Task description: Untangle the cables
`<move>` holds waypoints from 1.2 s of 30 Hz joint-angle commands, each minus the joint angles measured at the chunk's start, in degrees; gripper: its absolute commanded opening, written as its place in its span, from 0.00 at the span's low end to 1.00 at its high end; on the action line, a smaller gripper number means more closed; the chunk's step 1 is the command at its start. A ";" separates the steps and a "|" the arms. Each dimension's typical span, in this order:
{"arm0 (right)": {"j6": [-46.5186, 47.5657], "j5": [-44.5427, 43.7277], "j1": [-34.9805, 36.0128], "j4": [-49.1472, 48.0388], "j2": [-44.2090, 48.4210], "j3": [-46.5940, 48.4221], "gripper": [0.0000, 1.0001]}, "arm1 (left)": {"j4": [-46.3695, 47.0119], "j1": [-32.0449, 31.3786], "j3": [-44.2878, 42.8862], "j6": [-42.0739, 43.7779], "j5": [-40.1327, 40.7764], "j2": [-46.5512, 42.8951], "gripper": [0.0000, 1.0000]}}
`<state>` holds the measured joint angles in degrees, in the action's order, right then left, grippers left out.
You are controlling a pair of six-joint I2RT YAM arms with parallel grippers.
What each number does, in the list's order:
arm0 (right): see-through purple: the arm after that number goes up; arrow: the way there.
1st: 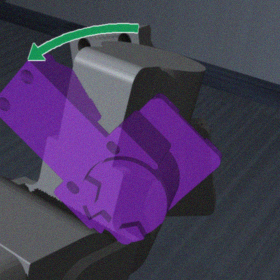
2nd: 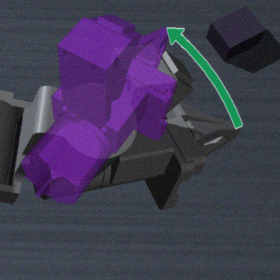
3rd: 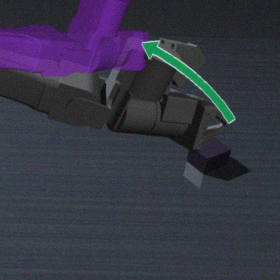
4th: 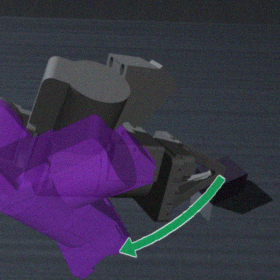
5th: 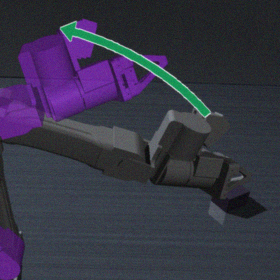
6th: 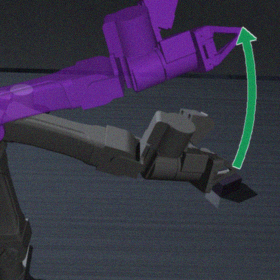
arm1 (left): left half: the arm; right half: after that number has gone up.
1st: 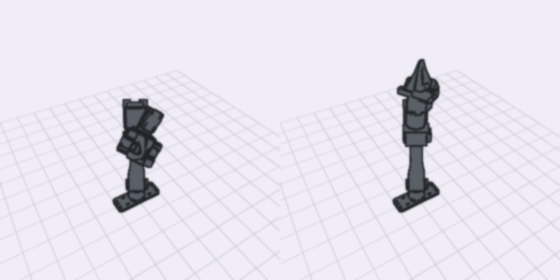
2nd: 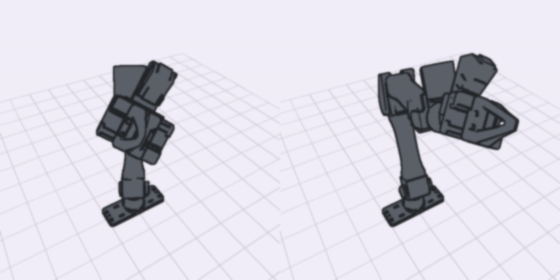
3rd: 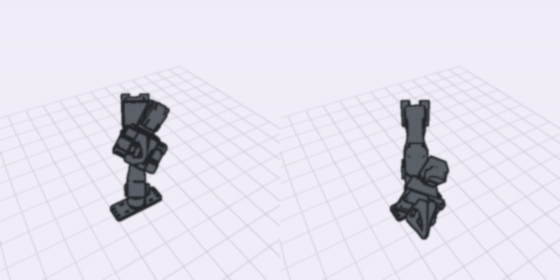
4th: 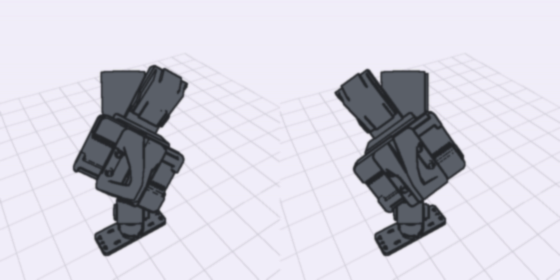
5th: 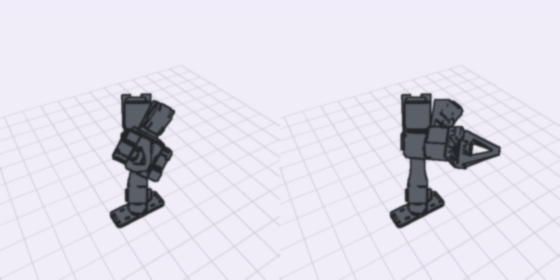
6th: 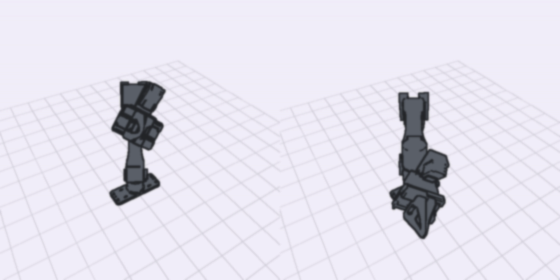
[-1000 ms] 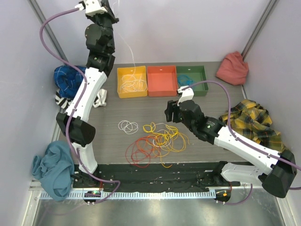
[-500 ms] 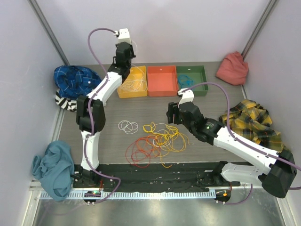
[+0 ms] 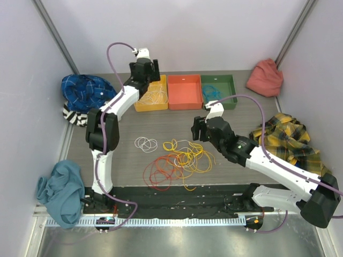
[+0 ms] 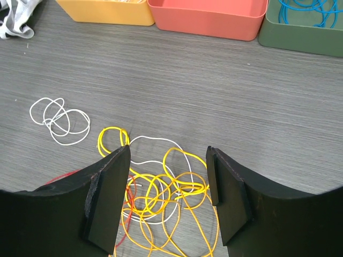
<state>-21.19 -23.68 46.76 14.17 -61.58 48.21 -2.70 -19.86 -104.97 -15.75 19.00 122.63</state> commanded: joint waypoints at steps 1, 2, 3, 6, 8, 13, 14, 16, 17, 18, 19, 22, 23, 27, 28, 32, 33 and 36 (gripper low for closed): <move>-0.61 -2.16 -0.09 -2.48 2.52 0.40 0.66 | -4.06 -0.09 -0.86 -1.66 1.29 -6.08 1.00; -0.52 -2.33 -0.09 -2.57 2.69 0.57 0.66 | -4.50 -0.09 -0.77 -1.22 2.52 -7.83 1.00; -0.52 -2.33 -0.09 -2.49 2.87 0.57 0.66 | -4.86 -0.09 -0.42 -0.78 3.14 -8.89 1.00; -0.61 -2.16 -0.18 -2.57 3.40 0.66 0.67 | -4.86 -0.27 1.60 0.45 5.51 -14.77 1.00; -0.78 -1.98 -0.18 -2.57 3.57 0.66 0.67 | -5.47 -0.62 4.15 0.63 7.00 -18.46 1.00; -1.57 -0.58 -0.09 -3.71 4.28 -0.39 0.66 | -17.84 -1.06 13.19 -10.95 4.74 -29.89 1.00; -1.75 -0.31 -0.09 -3.98 4.19 -0.57 0.67 | -21.52 -1.32 15.82 -12.54 2.64 -31.38 1.00; -2.01 0.39 -0.09 -4.15 3.93 -0.57 0.66 | -24.62 -1.85 23.73 -17.02 -1.68 -34.46 1.00; -2.19 0.74 -0.18 -4.42 3.66 -0.48 0.67 | -26.11 -2.29 26.19 -18.51 -2.73 -35.17 1.00; -2.36 1.09 -0.09 -4.68 3.31 -0.57 0.67 | -28.13 -2.29 31.00 -19.57 -4.14 -35.61 1.00; -2.54 1.36 -0.09 -4.77 3.14 -0.57 0.66 | -28.41 -2.38 33.40 -21.41 -7.63 -36.57 1.00; -3.50 2.24 -0.09 -5.03 2.44 -0.83 0.66 | -26.40 -2.38 41.14 -22.92 -12.83 -38.42 0.94; -3.77 2.50 -0.09 -5.03 2.43 -1.01 0.66 | -26.22 -2.47 42.12 -23.10 -13.81 -38.60 0.92; -5.17 2.68 -0.09 -5.03 2.61 -2.06 0.66 | -26.74 -2.56 44.67 -23.19 -14.87 -39.83 0.81; -5.35 2.59 -0.18 -4.95 2.96 -2.50 0.66 | -27.35 -2.56 45.28 -23.19 -14.70 -40.01 0.78; -5.88 2.24 -0.09 -5.03 3.31 -3.29 0.66 | -28.68 -2.56 46.95 -22.92 -14.43 -40.19 0.71; -5.79 2.24 -0.09 -4.95 3.31 -3.29 0.66 | -28.59 -2.56 47.40 -23.01 -14.70 -40.19 0.69; -5.97 2.32 -0.09 -5.12 2.78 -3.47 0.66 | -28.15 -2.56 48.80 -23.01 -14.35 -39.05 0.67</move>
<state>-25.98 -21.23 46.76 11.57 -58.89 44.73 -31.09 -22.26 -57.87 -38.22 5.63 83.99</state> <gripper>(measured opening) 0.662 0.679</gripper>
